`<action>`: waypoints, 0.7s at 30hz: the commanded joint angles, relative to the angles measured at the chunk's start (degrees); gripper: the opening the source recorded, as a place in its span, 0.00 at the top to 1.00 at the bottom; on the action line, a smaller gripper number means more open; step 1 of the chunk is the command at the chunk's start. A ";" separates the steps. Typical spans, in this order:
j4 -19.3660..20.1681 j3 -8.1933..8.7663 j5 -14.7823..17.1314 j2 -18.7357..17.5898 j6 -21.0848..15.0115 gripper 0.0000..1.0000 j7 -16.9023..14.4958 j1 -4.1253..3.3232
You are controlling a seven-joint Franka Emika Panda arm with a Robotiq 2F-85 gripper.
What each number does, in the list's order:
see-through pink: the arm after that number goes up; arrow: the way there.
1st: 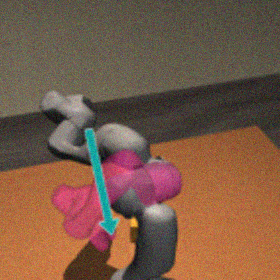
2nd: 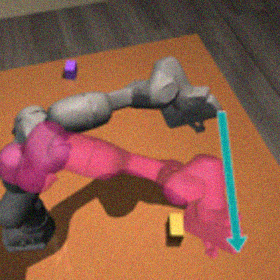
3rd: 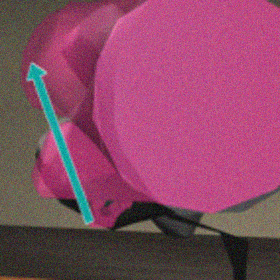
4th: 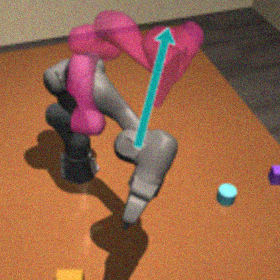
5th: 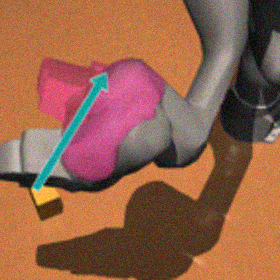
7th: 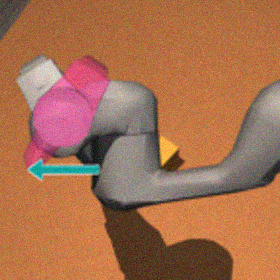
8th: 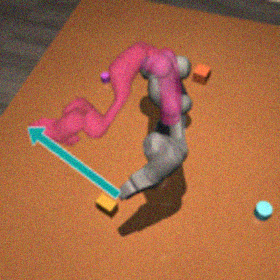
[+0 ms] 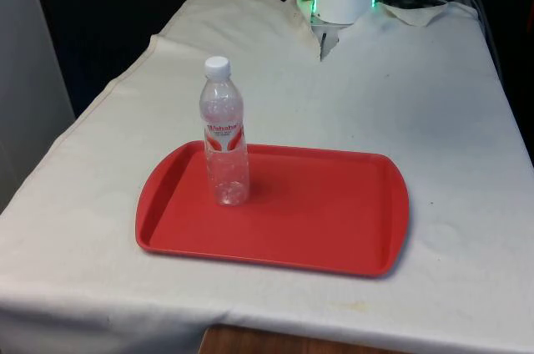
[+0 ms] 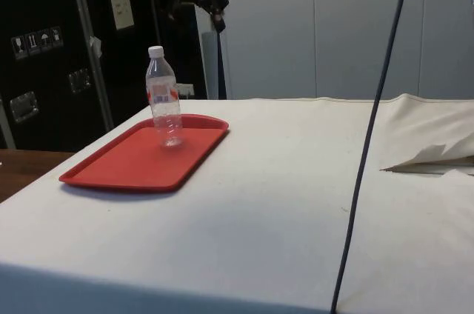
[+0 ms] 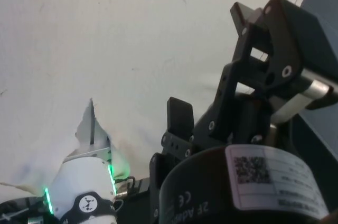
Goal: Place the bottle upright on the tray.
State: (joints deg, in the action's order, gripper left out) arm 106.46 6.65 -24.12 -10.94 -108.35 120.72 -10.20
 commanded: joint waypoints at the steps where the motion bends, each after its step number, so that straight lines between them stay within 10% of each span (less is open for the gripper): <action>1: 1.15 0.00 0.17 0.92 -1.49 0.00 0.29 0.11; 21: 10.43 1.66 0.74 7.79 -4.30 0.00 -1.60 1.66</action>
State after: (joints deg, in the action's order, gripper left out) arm 116.37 8.25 -24.06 -3.55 -111.50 119.63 -8.77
